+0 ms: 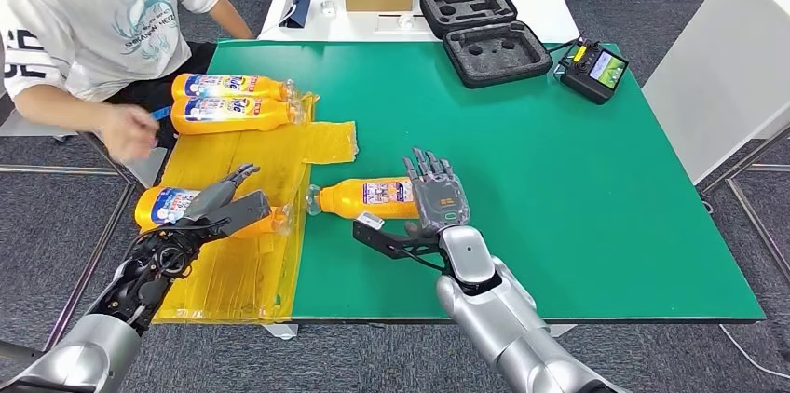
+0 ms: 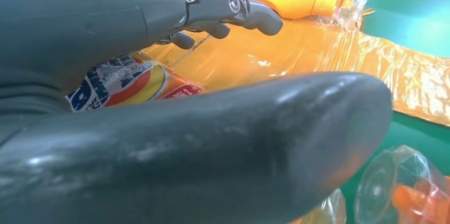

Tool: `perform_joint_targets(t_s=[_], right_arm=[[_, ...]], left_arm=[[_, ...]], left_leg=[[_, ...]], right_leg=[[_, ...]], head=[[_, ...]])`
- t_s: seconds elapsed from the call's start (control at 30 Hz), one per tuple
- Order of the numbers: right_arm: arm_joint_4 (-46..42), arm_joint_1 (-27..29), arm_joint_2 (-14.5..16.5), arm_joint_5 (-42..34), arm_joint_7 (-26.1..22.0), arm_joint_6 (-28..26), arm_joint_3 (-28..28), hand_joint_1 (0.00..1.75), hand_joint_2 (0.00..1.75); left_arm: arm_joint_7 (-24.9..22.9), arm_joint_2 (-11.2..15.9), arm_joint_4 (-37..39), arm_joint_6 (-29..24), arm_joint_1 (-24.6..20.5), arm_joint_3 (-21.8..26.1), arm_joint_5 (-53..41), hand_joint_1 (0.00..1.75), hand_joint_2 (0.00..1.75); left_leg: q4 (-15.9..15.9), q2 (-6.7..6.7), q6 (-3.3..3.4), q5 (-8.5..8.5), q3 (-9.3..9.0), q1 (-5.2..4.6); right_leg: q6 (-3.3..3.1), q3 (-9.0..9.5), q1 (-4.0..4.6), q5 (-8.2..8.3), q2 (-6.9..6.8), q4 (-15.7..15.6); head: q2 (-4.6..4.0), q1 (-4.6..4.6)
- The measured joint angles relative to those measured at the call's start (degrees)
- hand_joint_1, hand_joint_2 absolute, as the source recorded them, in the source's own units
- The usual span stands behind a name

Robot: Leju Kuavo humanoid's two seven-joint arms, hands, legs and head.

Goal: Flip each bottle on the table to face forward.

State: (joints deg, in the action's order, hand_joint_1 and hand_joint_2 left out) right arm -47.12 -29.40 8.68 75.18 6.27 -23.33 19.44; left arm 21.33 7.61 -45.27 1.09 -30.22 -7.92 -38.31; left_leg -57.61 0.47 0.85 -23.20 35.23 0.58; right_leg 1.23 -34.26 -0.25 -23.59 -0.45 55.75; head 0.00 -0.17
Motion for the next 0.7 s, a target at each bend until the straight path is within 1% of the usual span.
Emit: perform_joint_targets(t_s=[0.07,0.17,0.3,0.37,0.43,0.5,0.6,0.7], right_arm=[[0.4,-0.1,0.0,0.3,0.0,0.9,-0.2,0.00,1.75],[1.8,-0.6,0.0,0.8,0.0,2.6,-0.9,0.00,1.75],[4.8,-1.5,0.1,1.1,-0.2,3.9,-1.7,0.00,1.75],[6.4,-2.0,0.1,0.6,-1.0,5.0,-2.0,0.00,1.75],[8.5,-2.8,0.1,-1.2,-3.1,6.3,-2.6,0.00,1.75],[11.2,-3.9,0.1,-3.4,-6.1,6.7,-3.5,0.00,1.75],[14.8,-5.8,0.0,-5.7,-10.3,6.2,-4.7,0.00,1.75],[17.6,-7.6,-0.1,-6.6,-12.8,5.8,-5.6,0.00,1.75]], left_arm=[[0.9,-0.2,0.0,-1.6,0.1,0.4,1.2,0.00,0.00],[3.5,-1.1,-0.7,-6.5,0.3,2.0,4.5,0.00,0.00],[10.4,-2.6,-4.5,-15.8,0.6,5.0,9.8,0.00,0.00],[13.5,-3.2,-7.0,-18.4,1.1,6.4,13.1,0.00,0.00],[16.1,-3.9,-9.5,-18.6,1.8,7.8,18.1,0.00,0.00],[17.5,-4.4,-11.7,-17.1,2.6,8.7,23.6,0.00,0.00],[17.6,-4.7,-14.2,-14.2,3.8,8.9,29.3,0.00,0.00],[17.7,-4.9,-16.2,-12.4,4.8,8.9,32.5,0.00,0.00]], left_leg=[[0.0,0.00,0.00,0.00,0.01,0.00],[0.0,0.00,0.01,0.01,0.05,0.00],[0.0,0.00,0.01,0.01,0.09,-0.01],[0.0,0.01,0.01,0.00,0.10,-0.01],[0.0,0.02,0.01,0.00,0.11,-0.01],[0.0,0.01,0.01,0.00,0.13,-0.01],[0.0,0.02,0.01,0.00,0.14,0.00],[0.0,0.02,0.01,0.00,0.14,0.00]], right_leg=[[0.00,-0.01,0.00,0.00,0.00,0.0],[0.00,-0.05,0.00,0.00,0.00,0.0],[0.01,-0.06,0.00,0.00,0.00,0.0],[0.01,-0.08,-0.01,0.00,0.01,0.0],[0.01,-0.12,-0.01,0.00,0.01,0.0],[0.01,-0.15,-0.01,0.00,0.01,0.0],[0.00,-0.17,0.00,0.00,0.01,0.0],[0.00,-0.16,0.00,0.00,0.01,0.0]], head=[[0.00,-0.01],[0.00,0.01],[0.00,0.01],[0.00,-0.01],[0.00,0.00],[0.00,0.00],[0.00,0.00],[0.00,0.01]])
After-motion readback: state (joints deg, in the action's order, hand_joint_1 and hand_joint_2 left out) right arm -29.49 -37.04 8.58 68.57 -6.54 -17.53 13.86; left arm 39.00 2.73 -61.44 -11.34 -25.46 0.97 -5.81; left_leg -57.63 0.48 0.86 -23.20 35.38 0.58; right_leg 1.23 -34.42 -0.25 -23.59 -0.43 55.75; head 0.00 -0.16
